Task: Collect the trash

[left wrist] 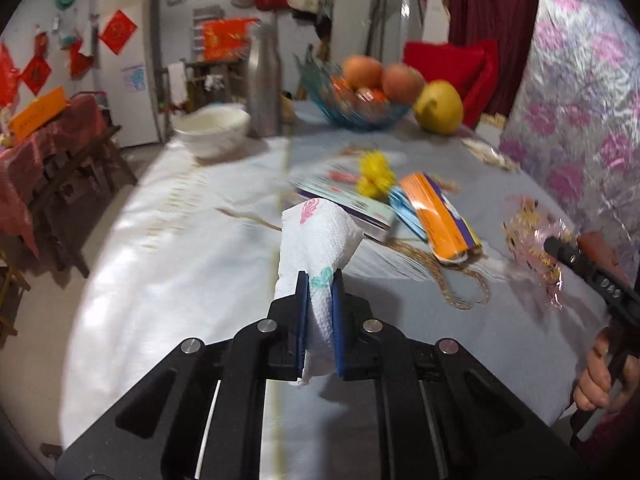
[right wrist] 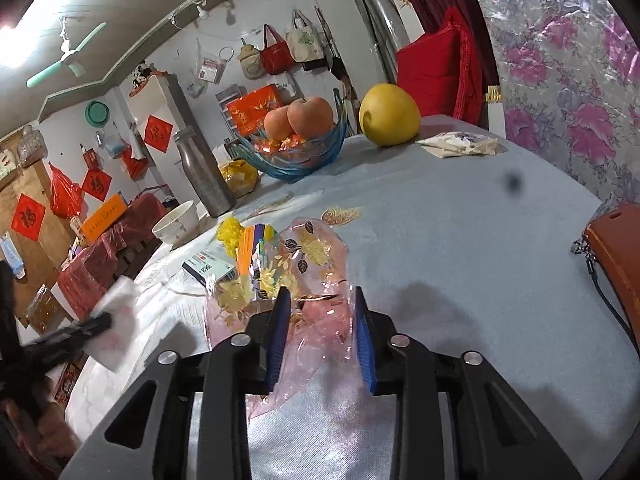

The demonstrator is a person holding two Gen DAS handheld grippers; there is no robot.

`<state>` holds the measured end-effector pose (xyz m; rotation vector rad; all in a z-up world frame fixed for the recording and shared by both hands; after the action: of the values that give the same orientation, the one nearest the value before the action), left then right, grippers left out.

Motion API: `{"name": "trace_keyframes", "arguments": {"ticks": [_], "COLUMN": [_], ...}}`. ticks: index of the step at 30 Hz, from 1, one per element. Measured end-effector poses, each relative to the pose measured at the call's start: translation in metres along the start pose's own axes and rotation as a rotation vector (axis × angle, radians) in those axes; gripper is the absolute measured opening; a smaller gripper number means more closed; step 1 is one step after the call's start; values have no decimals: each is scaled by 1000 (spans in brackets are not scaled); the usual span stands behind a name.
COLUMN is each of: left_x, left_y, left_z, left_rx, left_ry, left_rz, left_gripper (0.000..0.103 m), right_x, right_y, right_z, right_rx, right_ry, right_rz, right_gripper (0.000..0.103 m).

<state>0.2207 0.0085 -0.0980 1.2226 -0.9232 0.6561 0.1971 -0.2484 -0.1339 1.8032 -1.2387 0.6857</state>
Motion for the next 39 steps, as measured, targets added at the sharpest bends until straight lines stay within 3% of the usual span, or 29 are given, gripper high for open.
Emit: {"name": "trace_keyframes", "arguments": {"ticks": [12,19,25,29,34,39], "left_x": [27,8,-44,-95,-162,-219], "left_y": [84,130,161,174,179,162], "left_z": [-91,-154,-219,-266,-310,-329], "left_rx": [139,251,362,430,434,420], "left_ry": [81,121,157,199,325,374], "left_rz": [122,120,39,-53,-156,-249], "left_gripper": [12,12,12,12,12,16], "right_x": [18,23,13,0,-24,-55], "right_y": [28,38,38,40,42,44], "right_z": [-41,-90,-145,-188,-250,-304], "right_rx": [67,168,251,297,378,445], "right_ry": [40,78,126,182,247,316], "right_rz": [56,56,9,-17,-83,-157], "right_gripper": [27,27,27,27,27,27]}}
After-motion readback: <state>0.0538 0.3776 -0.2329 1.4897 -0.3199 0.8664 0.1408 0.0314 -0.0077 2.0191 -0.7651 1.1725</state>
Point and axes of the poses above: each gripper's, at about its wrist camera, not at the fingertips, and y roughly against the way its jaws point, z to its right, x to its top, the point moved 10 cm from there along -y, roughly the way its jaws point, and after that the axes turned 12 degrees about z, right-handed, at the moved point
